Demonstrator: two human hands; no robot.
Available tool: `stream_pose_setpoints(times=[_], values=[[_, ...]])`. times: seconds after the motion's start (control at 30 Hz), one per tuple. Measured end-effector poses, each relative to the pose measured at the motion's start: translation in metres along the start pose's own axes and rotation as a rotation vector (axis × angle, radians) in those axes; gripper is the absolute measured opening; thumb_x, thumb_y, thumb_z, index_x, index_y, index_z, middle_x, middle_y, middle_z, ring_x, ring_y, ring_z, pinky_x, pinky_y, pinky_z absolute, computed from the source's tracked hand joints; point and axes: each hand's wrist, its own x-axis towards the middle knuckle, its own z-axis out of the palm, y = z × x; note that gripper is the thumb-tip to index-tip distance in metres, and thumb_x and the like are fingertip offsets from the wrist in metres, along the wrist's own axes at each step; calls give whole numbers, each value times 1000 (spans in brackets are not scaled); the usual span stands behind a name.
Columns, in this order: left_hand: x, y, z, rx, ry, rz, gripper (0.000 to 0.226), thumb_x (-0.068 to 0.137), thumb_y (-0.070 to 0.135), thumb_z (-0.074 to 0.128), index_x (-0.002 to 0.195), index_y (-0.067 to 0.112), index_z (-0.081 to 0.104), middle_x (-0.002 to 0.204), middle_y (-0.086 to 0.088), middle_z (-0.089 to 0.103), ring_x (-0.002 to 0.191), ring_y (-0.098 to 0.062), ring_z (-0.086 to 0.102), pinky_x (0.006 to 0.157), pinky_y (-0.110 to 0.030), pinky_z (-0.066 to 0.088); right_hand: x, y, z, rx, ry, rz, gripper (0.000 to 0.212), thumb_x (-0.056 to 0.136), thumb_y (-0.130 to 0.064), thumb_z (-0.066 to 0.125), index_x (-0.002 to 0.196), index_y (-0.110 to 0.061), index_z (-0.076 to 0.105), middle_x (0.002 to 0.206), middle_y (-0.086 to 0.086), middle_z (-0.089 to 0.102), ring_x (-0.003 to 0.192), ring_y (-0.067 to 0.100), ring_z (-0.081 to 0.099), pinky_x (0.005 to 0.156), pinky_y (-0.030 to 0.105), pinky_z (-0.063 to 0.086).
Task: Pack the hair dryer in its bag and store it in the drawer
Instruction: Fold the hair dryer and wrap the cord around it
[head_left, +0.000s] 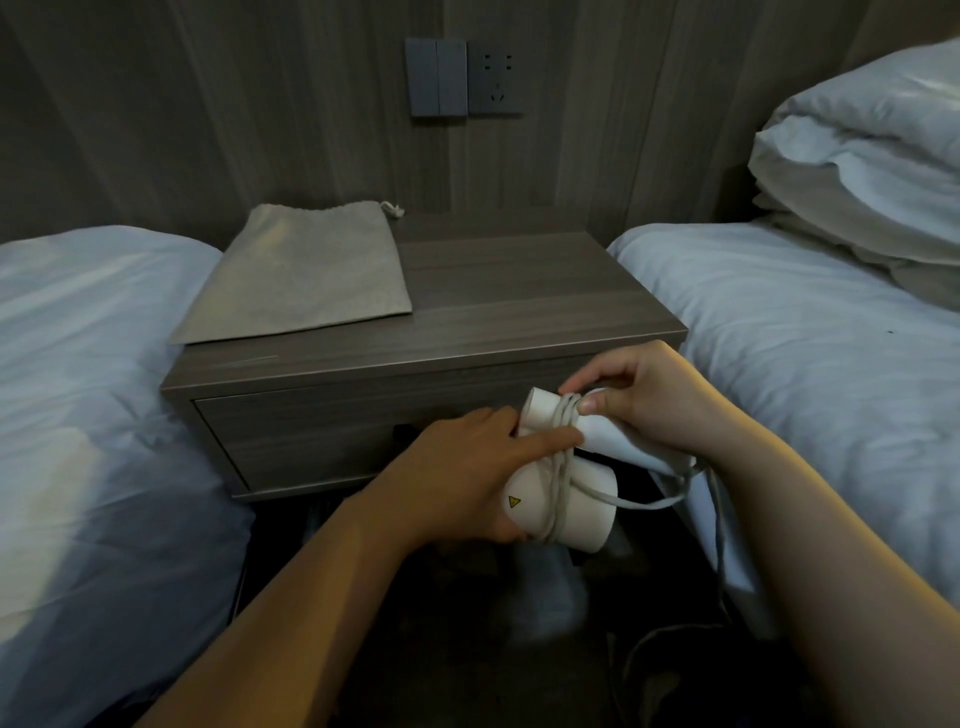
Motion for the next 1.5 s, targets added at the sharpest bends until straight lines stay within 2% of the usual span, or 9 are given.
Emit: stream_pose_setpoints(times=[0.07,0.2,0.37,0.53,0.7,0.97,1.1,1.3,1.5], values=[[-2,-3,-2,-17,12,-19,91,71,56,66,143,47,11,125,2,45,110,-15,45,86,-29,43,3,3,3,-74,117,68,5,70,-22,77,69,-22,72,71,-8,70,68,2,62,63,13,46],[-4,-11,-5,-55,19,-54,94,65,56,71,141,46,18,124,2,49,111,-16,50,87,-34,47,6,14,-5,-139,122,141,24,72,-27,77,61,-8,66,58,3,59,54,8,47,48,15,34],[-5,-13,-11,-179,-49,-116,95,63,52,76,138,51,17,131,9,43,117,-12,45,95,-27,39,-4,27,-34,218,-173,189,11,81,-4,66,71,-9,67,66,4,63,54,-1,53,53,11,41],[-6,-13,-12,-359,-79,-156,97,60,45,81,135,57,20,142,14,39,123,-9,42,103,-32,38,0,47,-33,450,-170,300,24,84,-1,59,67,-11,72,64,4,68,59,11,59,60,21,46],[-6,-13,-5,-416,-92,-162,97,59,42,82,133,59,22,139,16,40,120,-6,42,96,-23,37,6,55,-24,609,-130,459,24,88,2,51,71,-3,67,49,1,66,42,5,57,44,14,47],[-4,-18,-5,-768,36,-186,94,54,34,87,123,63,31,125,12,54,109,-7,56,95,-36,50,6,50,-13,913,-9,421,20,80,2,55,65,-6,65,42,2,58,33,7,52,34,14,41],[1,-16,-2,-1048,172,-194,87,49,34,83,118,64,40,127,6,54,115,-15,56,96,-41,49,5,47,4,895,-101,397,39,92,1,40,60,-9,61,41,4,48,30,8,35,32,15,28],[10,-16,-4,-1360,330,-262,83,45,34,81,119,48,47,123,8,57,106,-14,62,78,-26,51,5,22,22,579,-80,285,37,87,8,41,53,-3,51,31,0,43,27,8,30,36,18,23],[10,-19,-14,-1473,459,-422,92,51,45,74,136,29,42,129,0,57,106,-17,62,73,-25,52,1,4,17,231,-83,193,40,95,-10,47,59,-13,62,41,-6,53,34,2,38,40,12,31]])
